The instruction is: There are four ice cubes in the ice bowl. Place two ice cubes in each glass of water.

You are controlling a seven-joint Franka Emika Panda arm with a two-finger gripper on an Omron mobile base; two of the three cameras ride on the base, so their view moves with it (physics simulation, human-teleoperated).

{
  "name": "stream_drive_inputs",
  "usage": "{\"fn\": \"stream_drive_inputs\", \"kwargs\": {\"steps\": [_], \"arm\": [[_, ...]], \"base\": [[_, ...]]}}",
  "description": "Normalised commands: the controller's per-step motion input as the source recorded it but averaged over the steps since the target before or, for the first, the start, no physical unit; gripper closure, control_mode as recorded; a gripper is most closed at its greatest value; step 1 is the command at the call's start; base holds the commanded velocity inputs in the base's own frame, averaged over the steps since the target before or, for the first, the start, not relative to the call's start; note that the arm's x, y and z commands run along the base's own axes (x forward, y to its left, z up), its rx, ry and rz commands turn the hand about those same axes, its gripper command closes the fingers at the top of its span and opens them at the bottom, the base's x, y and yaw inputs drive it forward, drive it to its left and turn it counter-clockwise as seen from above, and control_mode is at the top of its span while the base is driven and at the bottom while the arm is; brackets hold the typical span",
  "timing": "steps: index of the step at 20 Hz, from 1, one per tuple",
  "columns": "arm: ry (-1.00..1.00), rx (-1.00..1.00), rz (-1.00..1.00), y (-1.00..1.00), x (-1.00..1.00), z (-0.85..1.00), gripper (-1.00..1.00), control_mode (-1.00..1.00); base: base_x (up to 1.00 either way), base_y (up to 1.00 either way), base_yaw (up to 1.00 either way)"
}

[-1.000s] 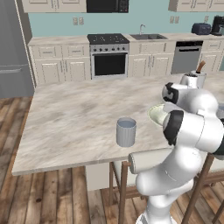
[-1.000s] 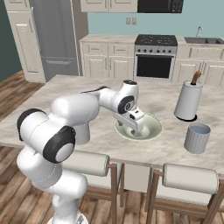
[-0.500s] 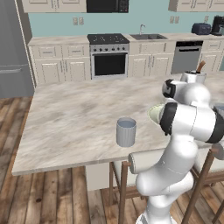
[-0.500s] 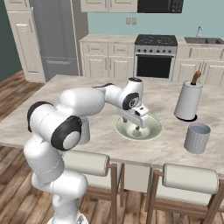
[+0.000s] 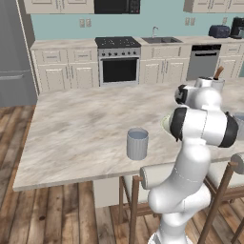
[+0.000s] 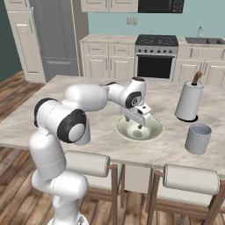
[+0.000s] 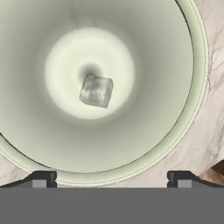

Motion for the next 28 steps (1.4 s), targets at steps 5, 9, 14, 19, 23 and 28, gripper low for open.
{"fn": "stream_drive_inputs", "kwargs": {"steps": [5, 9, 14, 19, 23, 28], "arm": [[0.01, 0.00, 0.00, 0.00, 0.14, -0.19, -1.00, -1.00], [0.02, 0.00, 0.00, -0.01, 0.10, -0.23, -1.00, -1.00], [0.00, 0.00, 0.00, -0.03, 0.05, -0.17, -1.00, -1.00], [0.00, 0.00, 0.00, 0.00, 0.03, -0.17, -1.00, -1.00], [0.00, 0.00, 0.00, 0.00, 0.03, -0.18, -1.00, -1.00], [0.00, 0.00, 0.00, -0.01, 0.06, -0.17, -1.00, -1.00]], "base": [[0.00, 0.00, 0.00], [0.00, 0.00, 0.00], [0.00, 0.00, 0.00], [0.00, 0.00, 0.00], [0.00, 0.00, 0.00], [0.00, 0.00, 0.00]]}}
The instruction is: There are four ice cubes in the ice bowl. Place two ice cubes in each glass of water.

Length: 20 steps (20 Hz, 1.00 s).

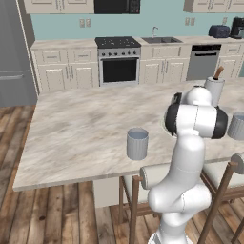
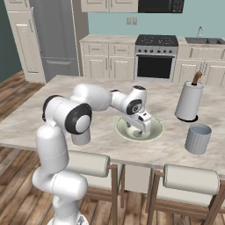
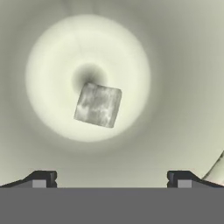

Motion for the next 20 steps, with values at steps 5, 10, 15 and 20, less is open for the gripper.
{"fn": "stream_drive_inputs", "kwargs": {"steps": [5, 10, 15, 20], "arm": [[0.00, 0.00, 0.00, -0.01, 0.10, -0.13, -1.00, -1.00], [0.00, 0.00, 0.00, 0.00, 0.18, -0.11, -1.00, -1.00], [0.00, 0.00, 0.00, -0.02, 0.14, -0.09, -1.00, -1.00], [0.00, 0.00, 0.00, -0.11, 0.12, -0.09, -1.00, -1.00]], "base": [[0.00, 0.00, 0.00], [0.00, 0.00, 0.00], [0.00, 0.00, 0.00], [0.00, 0.00, 0.00]]}}
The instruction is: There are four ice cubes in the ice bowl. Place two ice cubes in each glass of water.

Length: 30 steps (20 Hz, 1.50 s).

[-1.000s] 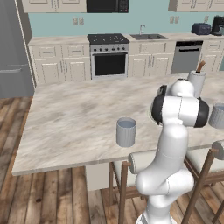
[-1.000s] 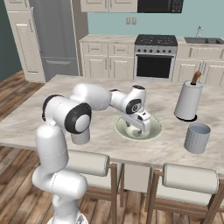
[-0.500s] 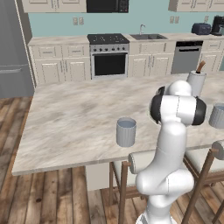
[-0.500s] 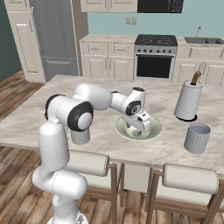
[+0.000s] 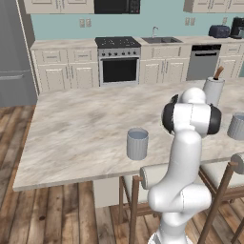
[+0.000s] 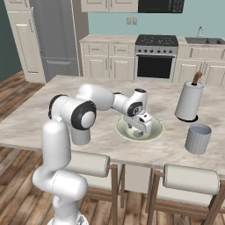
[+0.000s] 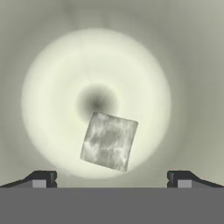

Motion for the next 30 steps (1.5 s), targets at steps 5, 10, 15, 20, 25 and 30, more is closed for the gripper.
{"fn": "stream_drive_inputs", "kwargs": {"steps": [5, 10, 15, 20, 25, 30], "arm": [[0.00, 0.00, 0.00, -0.15, 0.07, -0.08, -1.00, -1.00], [0.00, 0.00, 0.00, 0.00, 0.03, -0.05, -1.00, -1.00], [0.01, 0.00, 0.00, 0.00, 0.02, -0.01, -1.00, -1.00], [0.01, 0.00, 0.00, 0.00, 0.06, -0.07, -1.00, -1.00], [0.02, 0.00, 0.00, 0.00, 0.12, -0.11, -1.00, -1.00], [0.01, 0.00, 0.00, 0.00, 0.13, -0.09, -1.00, -1.00]], "base": [[0.00, 0.00, 0.00], [0.00, 0.00, 0.00], [0.00, 0.00, 0.00], [0.00, 0.00, 0.00], [0.00, 0.00, 0.00], [0.00, 0.00, 0.00]]}}
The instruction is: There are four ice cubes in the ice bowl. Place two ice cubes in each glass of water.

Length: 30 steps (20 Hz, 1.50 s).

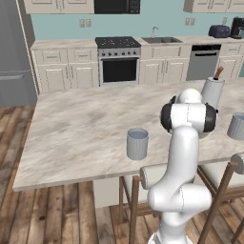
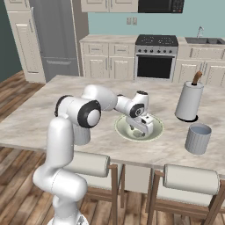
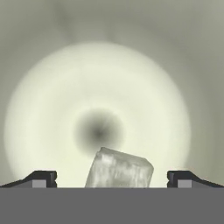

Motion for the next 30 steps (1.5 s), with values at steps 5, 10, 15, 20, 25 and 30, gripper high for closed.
{"fn": "stream_drive_inputs", "kwargs": {"steps": [5, 10, 15, 20, 25, 30], "arm": [[0.01, 0.00, 0.00, 0.00, 0.14, -0.07, -1.00, -1.00], [0.02, 0.00, 0.00, 0.00, 0.13, -0.08, -1.00, -1.00], [0.02, -0.01, -0.01, 0.00, 0.00, -0.08, -1.00, -1.00], [0.01, -0.02, -0.07, -0.04, 0.00, -0.10, -1.00, -1.00], [0.00, -0.01, -0.10, -0.02, 0.00, -0.05, -1.00, -1.00], [0.00, -0.02, -0.09, 0.00, 0.00, -0.06, -1.00, -1.00]], "base": [[0.00, 0.00, 0.00], [0.00, 0.00, 0.00], [0.00, 0.00, 0.00], [0.00, 0.00, 0.00], [0.00, 0.00, 0.00], [0.00, 0.00, 0.00]]}}
